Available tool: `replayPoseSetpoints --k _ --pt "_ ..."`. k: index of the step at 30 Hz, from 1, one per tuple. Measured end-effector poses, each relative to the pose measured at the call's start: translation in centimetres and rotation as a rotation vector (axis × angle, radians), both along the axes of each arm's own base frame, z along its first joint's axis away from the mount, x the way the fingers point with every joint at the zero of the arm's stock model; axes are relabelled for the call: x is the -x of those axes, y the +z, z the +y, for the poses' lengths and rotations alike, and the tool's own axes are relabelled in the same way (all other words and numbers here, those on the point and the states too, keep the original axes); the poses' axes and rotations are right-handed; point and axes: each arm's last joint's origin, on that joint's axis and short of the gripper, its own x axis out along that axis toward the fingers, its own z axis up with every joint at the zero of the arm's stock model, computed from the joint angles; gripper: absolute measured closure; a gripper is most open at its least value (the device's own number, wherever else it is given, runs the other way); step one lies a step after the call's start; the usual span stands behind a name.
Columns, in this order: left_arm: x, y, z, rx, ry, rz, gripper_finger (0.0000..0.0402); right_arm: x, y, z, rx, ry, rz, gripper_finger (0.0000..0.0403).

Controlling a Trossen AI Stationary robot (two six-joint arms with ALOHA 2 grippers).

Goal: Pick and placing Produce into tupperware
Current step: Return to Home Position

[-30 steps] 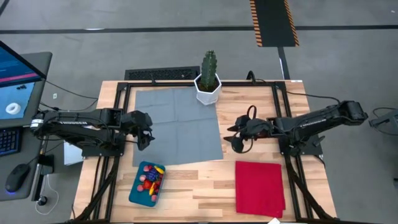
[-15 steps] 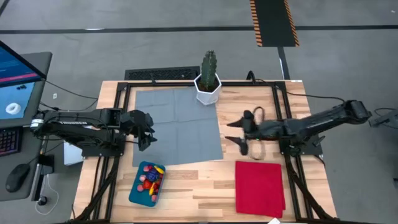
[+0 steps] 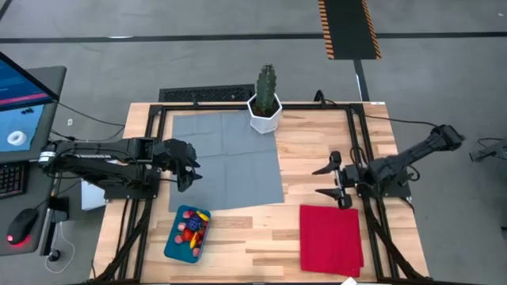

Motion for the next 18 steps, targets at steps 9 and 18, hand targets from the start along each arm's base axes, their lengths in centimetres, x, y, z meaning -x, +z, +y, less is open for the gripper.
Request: replayPoseSetpoints --k 9,18 --pt "0.0 0.0 0.0 0.021 0.027 0.002 0.0178 0.9 -2.8 0.0 0.063 0.033 0.04 0.0107" --pt "-0.3 0.3 0.0 0.06 0.033 -0.045 0.0178 1.1 -4.9 -0.1 0.165 0.041 0.245 0.0107"
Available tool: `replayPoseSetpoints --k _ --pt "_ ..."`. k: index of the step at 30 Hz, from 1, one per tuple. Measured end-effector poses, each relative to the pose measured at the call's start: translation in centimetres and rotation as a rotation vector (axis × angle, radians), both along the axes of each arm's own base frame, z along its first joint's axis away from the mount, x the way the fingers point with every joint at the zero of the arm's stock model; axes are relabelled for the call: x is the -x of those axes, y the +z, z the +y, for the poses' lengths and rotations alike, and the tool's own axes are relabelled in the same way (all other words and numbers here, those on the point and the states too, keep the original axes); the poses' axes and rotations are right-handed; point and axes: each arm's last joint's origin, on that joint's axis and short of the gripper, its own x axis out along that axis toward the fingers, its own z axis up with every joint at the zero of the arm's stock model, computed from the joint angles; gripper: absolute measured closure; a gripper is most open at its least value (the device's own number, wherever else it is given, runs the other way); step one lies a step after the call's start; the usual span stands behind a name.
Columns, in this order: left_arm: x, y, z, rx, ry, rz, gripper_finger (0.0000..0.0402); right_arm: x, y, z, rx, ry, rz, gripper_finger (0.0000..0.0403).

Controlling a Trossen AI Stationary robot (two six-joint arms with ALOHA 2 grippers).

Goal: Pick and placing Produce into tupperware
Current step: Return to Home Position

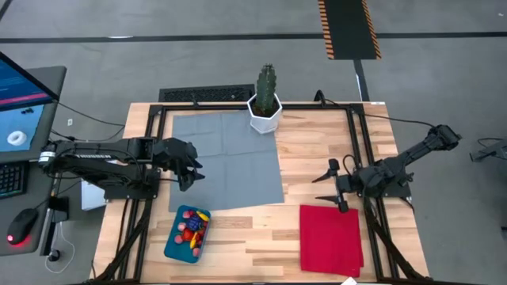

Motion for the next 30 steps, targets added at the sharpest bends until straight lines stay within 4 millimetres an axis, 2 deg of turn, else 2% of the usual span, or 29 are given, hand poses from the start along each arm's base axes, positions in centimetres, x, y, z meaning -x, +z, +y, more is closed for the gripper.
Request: replayPoseSetpoints --k 9,13,16,19,22,26,30 --pt "-0.7 1.1 -0.2 0.067 -0.036 -0.138 0.0178 0.2 -0.7 -0.1 0.037 0.001 0.071 0.0107" --pt "-0.8 1.4 -0.5 0.18 -0.047 -0.158 0.0178 0.2 -0.7 -0.1 0.037 0.001 0.072 0.0107" --pt "-0.8 1.4 -0.8 0.386 0.036 -0.125 0.0178 0.2 -0.7 -0.1 0.037 0.001 0.072 0.0107" --pt "-0.8 1.5 -1.0 0.454 0.061 -0.117 0.0178 0.2 -0.7 -0.1 0.037 0.001 0.073 0.0107" --pt "-0.7 1.2 -1.1 0.551 0.168 -0.068 0.0178 0.2 -0.7 -0.1 0.037 0.0 0.073 0.0107" --pt "-0.7 1.2 -1.0 0.595 0.271 -0.065 0.0178 0.2 -0.7 -0.1 0.037 0.001 0.073 0.0107" --pt "-0.7 1.2 -1.0 0.593 0.289 -0.061 0.0178 0.2 -0.7 -0.1 0.037 0.0 0.073 0.0107"
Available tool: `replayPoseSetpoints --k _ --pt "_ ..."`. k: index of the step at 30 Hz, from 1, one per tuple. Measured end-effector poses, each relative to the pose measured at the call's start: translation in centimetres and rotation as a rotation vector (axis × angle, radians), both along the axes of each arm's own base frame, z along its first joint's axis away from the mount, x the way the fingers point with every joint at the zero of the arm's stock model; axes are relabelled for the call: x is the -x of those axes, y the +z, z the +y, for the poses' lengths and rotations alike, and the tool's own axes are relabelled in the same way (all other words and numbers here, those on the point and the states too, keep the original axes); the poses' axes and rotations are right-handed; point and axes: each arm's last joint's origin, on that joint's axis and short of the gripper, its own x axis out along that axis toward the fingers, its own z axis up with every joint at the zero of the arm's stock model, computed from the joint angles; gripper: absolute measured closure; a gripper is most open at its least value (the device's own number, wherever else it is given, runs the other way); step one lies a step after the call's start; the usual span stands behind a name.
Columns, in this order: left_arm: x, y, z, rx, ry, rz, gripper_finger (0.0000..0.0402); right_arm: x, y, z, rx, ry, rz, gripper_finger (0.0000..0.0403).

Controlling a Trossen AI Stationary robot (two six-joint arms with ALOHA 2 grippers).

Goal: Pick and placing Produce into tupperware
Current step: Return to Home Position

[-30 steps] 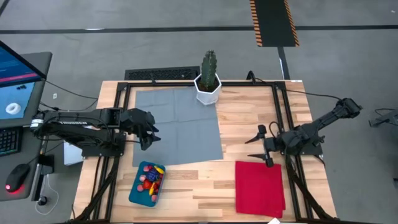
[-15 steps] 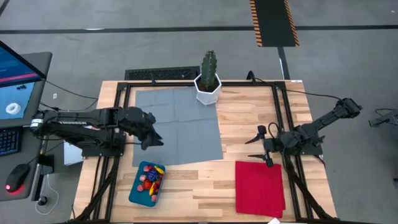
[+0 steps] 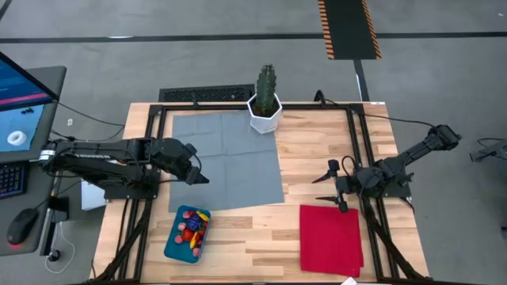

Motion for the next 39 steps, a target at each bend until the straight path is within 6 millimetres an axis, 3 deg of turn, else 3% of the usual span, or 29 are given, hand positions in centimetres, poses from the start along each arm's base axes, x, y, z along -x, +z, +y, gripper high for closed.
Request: replayPoseSetpoints --k 6,20,39 --pt "0.01 -0.07 0.16 -0.003 0.065 0.014 0.0178 0.0 0.0 0.0 0.0 0.0 0.0 0.0107" --pt "0.43 -0.58 0.07 0.522 0.492 0.201 0.0178 0.0 0.0 0.0 0.0 0.0 0.0 0.0107" --pt "0.4 -0.58 0.19 0.617 0.615 0.207 0.0178 0.0 -0.01 0.0 0.0 0.0 0.001 0.0107"
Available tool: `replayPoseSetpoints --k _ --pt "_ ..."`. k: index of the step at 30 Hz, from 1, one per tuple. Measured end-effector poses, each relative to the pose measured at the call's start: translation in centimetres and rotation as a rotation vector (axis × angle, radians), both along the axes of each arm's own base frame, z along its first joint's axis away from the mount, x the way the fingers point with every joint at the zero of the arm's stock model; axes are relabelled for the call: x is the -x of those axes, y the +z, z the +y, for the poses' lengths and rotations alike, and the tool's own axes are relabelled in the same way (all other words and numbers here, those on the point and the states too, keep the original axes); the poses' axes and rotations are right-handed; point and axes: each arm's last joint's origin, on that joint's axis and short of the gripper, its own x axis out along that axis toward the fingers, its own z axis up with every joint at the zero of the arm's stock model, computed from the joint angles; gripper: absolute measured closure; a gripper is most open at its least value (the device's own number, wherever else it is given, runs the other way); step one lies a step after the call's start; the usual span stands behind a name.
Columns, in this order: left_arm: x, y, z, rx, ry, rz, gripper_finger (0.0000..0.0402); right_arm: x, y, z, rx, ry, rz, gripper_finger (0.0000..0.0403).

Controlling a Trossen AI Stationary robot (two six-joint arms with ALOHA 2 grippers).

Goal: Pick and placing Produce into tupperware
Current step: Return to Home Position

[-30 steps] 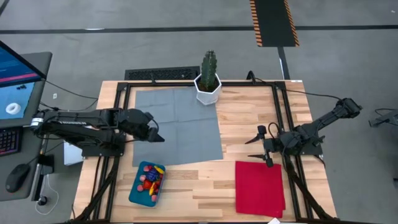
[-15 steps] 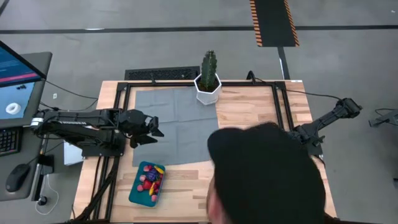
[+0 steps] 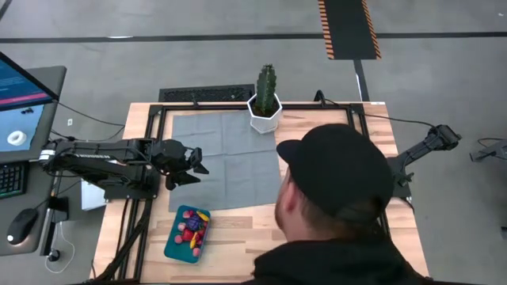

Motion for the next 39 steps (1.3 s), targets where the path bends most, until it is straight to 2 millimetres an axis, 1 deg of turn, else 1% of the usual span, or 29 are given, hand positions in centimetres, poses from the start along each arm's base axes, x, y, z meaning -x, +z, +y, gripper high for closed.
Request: replayPoseSetpoints --k 7,12,15,18,22,26,30,32,33,36,37,39 --pt "0.0 -0.1 0.0 -0.013 0.01 0.007 0.0178 0.0 0.0 0.0 0.0 0.0 0.0 0.0107" --pt "-0.1 0.1 0.4 -0.151 0.045 -0.023 0.0178 0.0 0.0 0.0 0.0 0.0 0.0 0.0107" --pt "-0.5 0.6 0.8 -0.217 0.064 -0.082 0.0178 0.0 0.0 0.0 0.0 0.0 0.0 0.0107" --pt "-1.0 1.4 1.3 -0.35 0.05 -0.173 0.0178 0.0 0.0 0.0 0.0 0.0 0.0 0.0107" --pt "-1.4 2.4 2.0 -0.617 -0.069 -0.257 0.0178 0.0 0.0 0.0 0.0 0.0 0.0 0.0107" --pt "-1.6 2.9 2.3 -0.833 -0.259 -0.33 0.0178 0.0 0.0 0.0 0.0 0.0 0.0 0.0107" --pt "-1.5 3.3 1.9 -0.968 -0.509 -0.438 0.0178 0.0 0.0 0.0 0.0 0.0 0.0 0.0107" --pt "-1.3 3.6 1.7 -1.023 -0.559 -0.48 0.0178 0.0 0.0 0.0 0.0 0.0 0.0 0.0107" --pt "-1.1 3.9 1.7 -1.08 -0.573 -0.501 0.0178 0.0 0.0 0.0 0.0 0.0 0.0 0.0107" --pt "-0.7 5.6 1.5 -1.281 -0.579 -0.648 0.0178 0.0 0.0 0.0 0.0 0.0 0.0 0.0107" --pt "-0.3 6.5 1.3 -1.37 -0.587 -0.738 0.0178 0.0 0.0 0.0 0.0 0.0 0.0 0.0107" --pt "1.1 8.3 0.9 -1.522 -0.586 -0.917 0.0178 0.0 0.0 0.0 0.0 0.0 0.0 0.0107"
